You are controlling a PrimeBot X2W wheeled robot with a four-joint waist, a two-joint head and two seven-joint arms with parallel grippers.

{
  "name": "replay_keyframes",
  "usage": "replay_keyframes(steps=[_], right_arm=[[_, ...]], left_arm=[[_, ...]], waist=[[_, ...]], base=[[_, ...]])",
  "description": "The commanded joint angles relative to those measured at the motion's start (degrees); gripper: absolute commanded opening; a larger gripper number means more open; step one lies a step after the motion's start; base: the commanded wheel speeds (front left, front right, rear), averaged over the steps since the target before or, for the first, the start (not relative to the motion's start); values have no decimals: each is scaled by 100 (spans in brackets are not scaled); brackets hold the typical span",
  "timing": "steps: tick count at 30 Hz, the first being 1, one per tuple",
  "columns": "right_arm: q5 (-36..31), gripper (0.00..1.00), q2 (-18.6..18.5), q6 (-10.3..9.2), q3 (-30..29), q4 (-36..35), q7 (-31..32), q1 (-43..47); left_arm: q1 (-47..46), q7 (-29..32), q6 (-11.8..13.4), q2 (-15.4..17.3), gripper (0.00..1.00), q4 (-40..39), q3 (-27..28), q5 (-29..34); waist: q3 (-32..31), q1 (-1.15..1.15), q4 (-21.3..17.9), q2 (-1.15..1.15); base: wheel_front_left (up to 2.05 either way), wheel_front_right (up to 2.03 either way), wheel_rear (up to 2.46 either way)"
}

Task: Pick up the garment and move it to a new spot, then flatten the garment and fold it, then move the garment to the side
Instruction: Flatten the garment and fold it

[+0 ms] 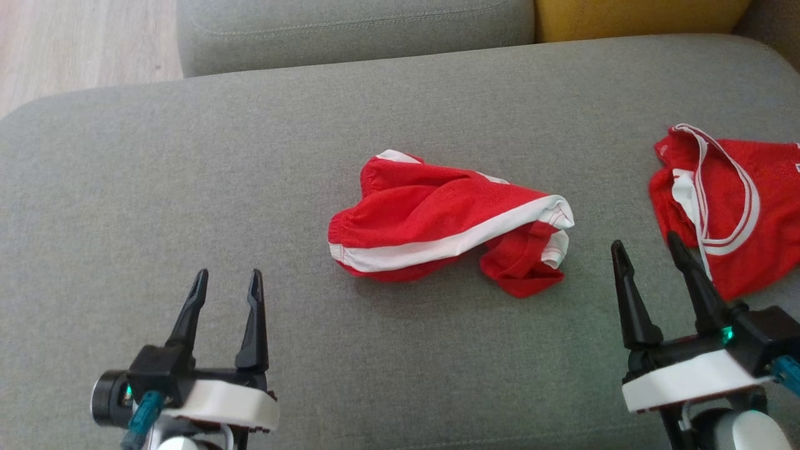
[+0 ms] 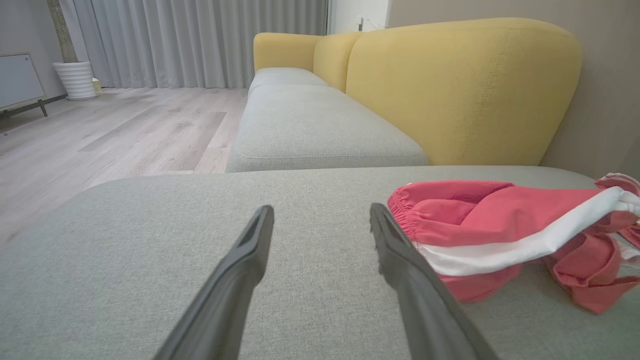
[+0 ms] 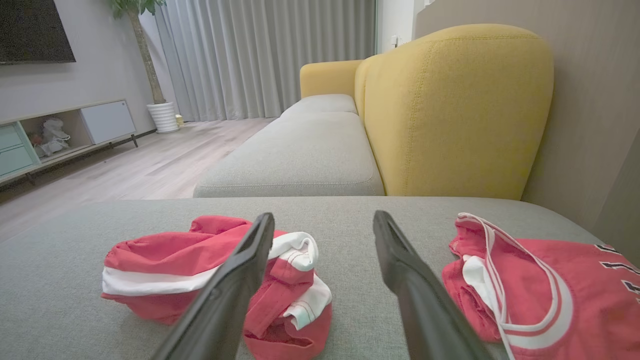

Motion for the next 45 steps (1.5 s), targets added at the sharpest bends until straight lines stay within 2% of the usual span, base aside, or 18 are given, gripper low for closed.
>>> replay_keyframes(steps=[1, 21, 29, 33, 37, 38, 39, 40, 45], right_arm=[[-19, 100, -14, 37, 138, -220, -16, -121], [101, 100, 77, 37, 168, -15, 109, -194], [200, 100, 71, 37, 514, 1061, 108, -874], [230, 100, 96, 37, 489, 1682, -11, -1248], [268, 100, 108, 37, 501, 1962, -123, -1482], [277, 62, 108, 37, 500, 2039, -146, -1549], [280, 8, 109, 37, 478, 2101, -158, -1603], [286, 0, 108, 37, 457, 2142, -155, -1636], [386, 0, -8, 37, 238, 1919, -99, -1520]], left_arm=[[-153, -40, 52, 82, 100, -225, 232, 17], [-205, -21, 94, 105, 100, -230, 119, -35], [-507, -38, 39, 72, 100, -192, 3, -26], [-646, -51, 17, 28, 100, -141, -81, -14], [-706, -58, 28, 3, 100, -130, -98, -16], [-721, -60, 31, 0, 100, -126, -97, -15], [-738, -62, 32, -2, 100, -120, -96, -12], [-758, -64, 31, -5, 100, -112, -96, -9], [-848, -69, 36, -19, 100, -102, -82, 8]], waist=[[-6, 0, -5, 0], [67, 0, 44, 0], [397, 0, 219, 0], [543, 0, 327, 0], [653, 0, 359, 0], [686, 0, 364, 0], [719, 0, 370, 0], [744, 0, 376, 0], [819, 0, 367, 0]], base=[[0, 0, 0], [0, 0, 0], [0, 0, 0], [0, 0, 0], [0, 0, 0], [0, 0, 0], [0, 0, 0], [0, 0, 0], [0, 0, 0]])
